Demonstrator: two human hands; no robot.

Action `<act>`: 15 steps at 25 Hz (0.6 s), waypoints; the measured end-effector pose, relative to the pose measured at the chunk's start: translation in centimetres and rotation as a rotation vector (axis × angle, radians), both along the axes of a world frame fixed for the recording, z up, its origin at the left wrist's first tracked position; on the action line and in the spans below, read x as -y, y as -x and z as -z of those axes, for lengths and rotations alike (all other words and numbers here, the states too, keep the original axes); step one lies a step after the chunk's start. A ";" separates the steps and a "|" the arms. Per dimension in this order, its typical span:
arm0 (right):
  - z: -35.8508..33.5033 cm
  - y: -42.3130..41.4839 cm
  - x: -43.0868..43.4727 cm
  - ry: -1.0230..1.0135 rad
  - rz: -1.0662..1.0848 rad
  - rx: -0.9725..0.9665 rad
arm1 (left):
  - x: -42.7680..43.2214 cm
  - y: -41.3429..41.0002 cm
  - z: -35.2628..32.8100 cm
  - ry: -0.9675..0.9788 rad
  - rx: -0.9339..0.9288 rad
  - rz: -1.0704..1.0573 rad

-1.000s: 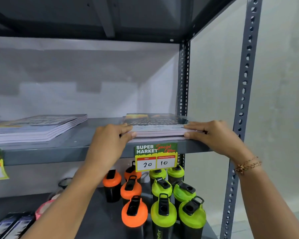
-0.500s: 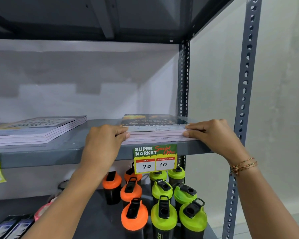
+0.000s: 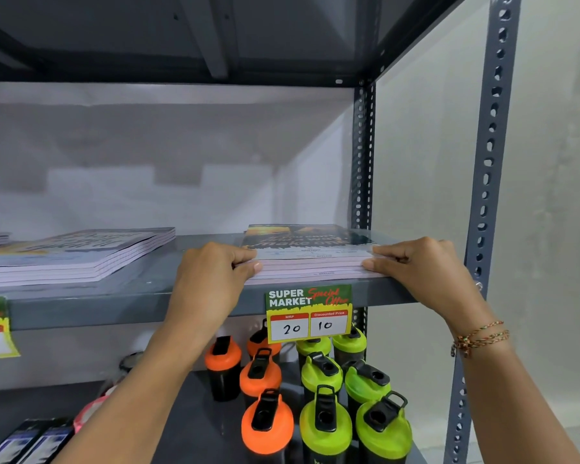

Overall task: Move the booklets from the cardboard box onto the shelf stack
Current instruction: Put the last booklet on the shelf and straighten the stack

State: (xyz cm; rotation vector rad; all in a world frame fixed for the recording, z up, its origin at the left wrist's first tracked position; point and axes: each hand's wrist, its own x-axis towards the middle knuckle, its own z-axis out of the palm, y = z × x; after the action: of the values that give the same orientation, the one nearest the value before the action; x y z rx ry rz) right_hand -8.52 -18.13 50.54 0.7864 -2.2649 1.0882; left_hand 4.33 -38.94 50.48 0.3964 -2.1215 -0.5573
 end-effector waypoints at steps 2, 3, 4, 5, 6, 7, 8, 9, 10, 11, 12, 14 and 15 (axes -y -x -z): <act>0.0 0.0 0.0 0.013 0.010 0.002 | -0.1 0.0 0.0 0.009 -0.004 0.001; -0.1 -0.1 0.0 0.009 0.012 0.001 | -0.1 0.0 0.0 0.010 -0.009 0.000; -0.1 0.0 0.0 0.002 0.009 0.002 | -0.1 -0.1 0.1 0.009 -0.014 -0.002; -0.1 0.0 0.0 -0.003 0.000 0.003 | 0.0 -0.1 0.1 0.009 -0.016 -0.007; -0.1 0.1 0.0 -0.005 -0.010 0.007 | 0.0 -0.1 0.1 0.011 -0.017 -0.015; -0.2 0.2 0.0 -0.005 -0.018 0.012 | 0.0 -0.1 0.2 0.014 -0.018 -0.025; -0.1 0.3 -0.1 -0.006 -0.023 0.018 | 0.1 -0.2 0.2 0.016 -0.018 -0.031; -0.1 0.3 0.0 -0.009 -0.026 0.021 | 0.1 -0.2 0.2 0.015 -0.019 -0.031; -0.1 0.3 0.0 -0.013 -0.027 0.021 | 0.2 -0.3 0.1 0.014 -0.017 -0.024; -0.1 0.3 0.0 -0.016 -0.027 0.021 | 0.3 -0.3 0.0 0.012 -0.012 -0.015; -0.1 0.3 0.1 -0.014 -0.027 0.025 | 0.4 -0.2 -0.1 0.008 -0.005 -0.008; -0.2 0.1 0.2 -0.002 -0.030 0.042 | 0.5 -0.2 -0.2 -0.004 0.006 0.002; -0.3 0.1 0.2 0.001 -0.032 0.048 | 0.6 -0.2 -0.2 -0.008 0.008 0.007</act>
State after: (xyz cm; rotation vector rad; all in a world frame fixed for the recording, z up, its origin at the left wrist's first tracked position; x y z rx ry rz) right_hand -8.60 -18.34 50.81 0.8063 -2.2994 1.1338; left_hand 4.55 -39.51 50.69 0.3964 -2.1301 -0.5692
